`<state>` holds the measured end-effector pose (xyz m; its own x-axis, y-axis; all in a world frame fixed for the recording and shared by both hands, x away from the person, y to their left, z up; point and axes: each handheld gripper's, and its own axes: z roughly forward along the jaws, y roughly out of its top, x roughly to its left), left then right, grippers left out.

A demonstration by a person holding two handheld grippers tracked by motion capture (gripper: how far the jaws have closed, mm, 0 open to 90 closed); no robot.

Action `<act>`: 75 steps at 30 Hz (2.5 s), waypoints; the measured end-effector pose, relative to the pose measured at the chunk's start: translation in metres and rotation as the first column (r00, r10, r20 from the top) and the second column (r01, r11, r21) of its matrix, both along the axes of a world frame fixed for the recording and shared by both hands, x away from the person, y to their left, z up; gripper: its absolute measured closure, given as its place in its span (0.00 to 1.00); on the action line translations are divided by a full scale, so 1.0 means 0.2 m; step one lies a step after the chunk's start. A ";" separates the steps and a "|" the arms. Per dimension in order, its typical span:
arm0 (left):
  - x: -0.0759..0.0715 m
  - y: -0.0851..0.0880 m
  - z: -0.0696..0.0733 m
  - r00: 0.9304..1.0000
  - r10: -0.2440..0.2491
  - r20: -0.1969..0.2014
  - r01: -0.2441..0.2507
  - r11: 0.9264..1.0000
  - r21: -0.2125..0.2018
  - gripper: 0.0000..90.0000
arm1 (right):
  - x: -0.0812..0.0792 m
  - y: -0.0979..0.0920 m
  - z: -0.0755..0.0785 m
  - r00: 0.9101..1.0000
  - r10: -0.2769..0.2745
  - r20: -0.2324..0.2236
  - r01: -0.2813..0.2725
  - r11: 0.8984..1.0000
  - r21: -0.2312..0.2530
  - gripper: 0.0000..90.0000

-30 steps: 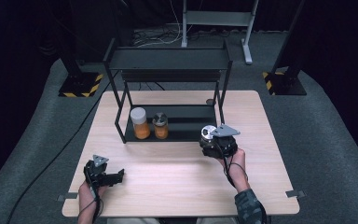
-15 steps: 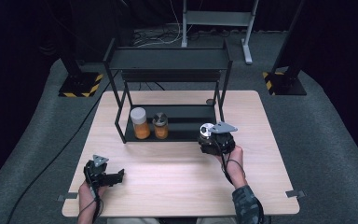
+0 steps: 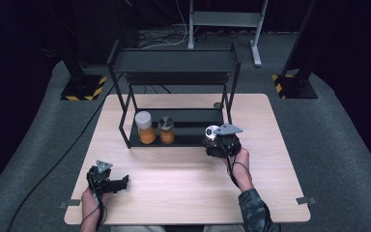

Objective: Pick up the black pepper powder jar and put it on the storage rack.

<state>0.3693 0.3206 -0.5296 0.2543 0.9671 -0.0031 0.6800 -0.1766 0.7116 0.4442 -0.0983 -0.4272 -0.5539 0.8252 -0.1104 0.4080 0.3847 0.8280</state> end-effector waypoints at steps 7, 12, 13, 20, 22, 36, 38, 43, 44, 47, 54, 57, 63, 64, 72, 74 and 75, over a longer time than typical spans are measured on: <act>0.00 0.00 0.00 1.000 -0.001 -0.001 0.001 1.000 0.002 0.01 | 0.02 0.01 0.00 1.000 0.000 -0.003 0.000 1.000 -0.003 0.34; 0.00 0.00 0.00 1.000 0.000 0.000 0.000 1.000 0.000 0.01 | 0.03 0.01 0.00 1.000 -0.003 -0.004 0.003 1.000 -0.006 0.34; 0.00 0.00 0.00 1.000 -0.001 -0.001 0.001 1.000 0.001 0.01 | 0.04 0.01 0.00 1.000 -0.003 -0.005 0.003 1.000 -0.005 0.34; 0.00 0.00 0.00 1.000 -0.001 0.000 0.001 1.000 0.001 0.01 | 0.06 0.02 0.00 1.000 -0.006 -0.009 0.006 1.000 -0.006 0.34; 0.00 0.00 0.00 1.000 -0.001 -0.002 0.001 1.000 0.002 0.01 | 0.06 0.02 0.00 1.000 -0.006 -0.009 0.006 1.000 -0.007 0.34; 0.00 0.00 0.00 1.000 -0.001 -0.001 0.001 1.000 0.002 0.01 | 0.12 0.03 -0.01 1.000 -0.015 -0.021 0.015 1.000 -0.012 0.34; 0.00 0.00 0.00 1.000 -0.001 0.000 0.001 1.000 0.001 0.01 | 0.12 0.04 -0.01 1.000 -0.016 -0.022 0.015 1.000 -0.015 0.34; 0.00 0.00 0.00 1.000 -0.001 -0.001 0.001 1.000 0.001 0.01 | 0.14 0.05 -0.02 1.000 -0.014 -0.027 0.013 1.000 -0.020 0.34; 0.00 0.00 0.00 1.000 -0.001 0.000 0.001 1.000 0.001 0.01 | 0.14 0.06 -0.02 1.000 -0.014 -0.027 0.013 1.000 -0.022 0.34; 0.00 0.00 0.00 1.000 -0.001 -0.001 0.001 1.000 0.001 0.01 | 0.15 0.07 -0.03 0.999 -0.013 -0.030 0.013 1.000 -0.025 0.34; 0.00 0.00 0.00 1.000 0.000 0.001 0.000 1.000 0.001 0.01 | 0.18 0.09 -0.03 0.999 -0.016 -0.032 0.015 1.000 -0.023 0.34; 0.00 0.00 0.00 1.000 0.000 0.001 0.000 1.000 0.000 0.01 | 0.20 0.09 -0.03 0.999 -0.016 -0.032 0.015 1.000 -0.024 0.34; 0.00 0.00 0.00 1.000 0.001 0.002 -0.001 1.000 0.000 0.01 | 0.22 0.11 -0.02 0.999 -0.016 -0.030 0.016 1.000 -0.026 0.34; 0.00 0.00 0.00 1.000 0.000 0.000 0.000 1.000 0.000 0.01 | 0.22 0.11 -0.02 0.999 -0.016 -0.032 0.016 1.000 -0.024 0.34; 0.00 0.00 0.00 1.000 0.000 0.002 0.000 1.000 0.000 0.01 | 0.24 0.12 -0.03 0.999 -0.023 -0.037 0.022 0.999 -0.023 0.34; 0.00 0.00 0.00 1.000 0.000 0.002 0.000 1.000 0.000 0.01 | 0.25 0.12 -0.03 0.999 -0.024 -0.037 0.023 0.999 -0.024 0.34; 0.00 0.00 0.00 1.000 0.000 0.002 0.000 1.000 0.000 0.01 | 0.25 0.12 -0.03 0.999 -0.024 -0.037 0.023 0.999 -0.023 0.34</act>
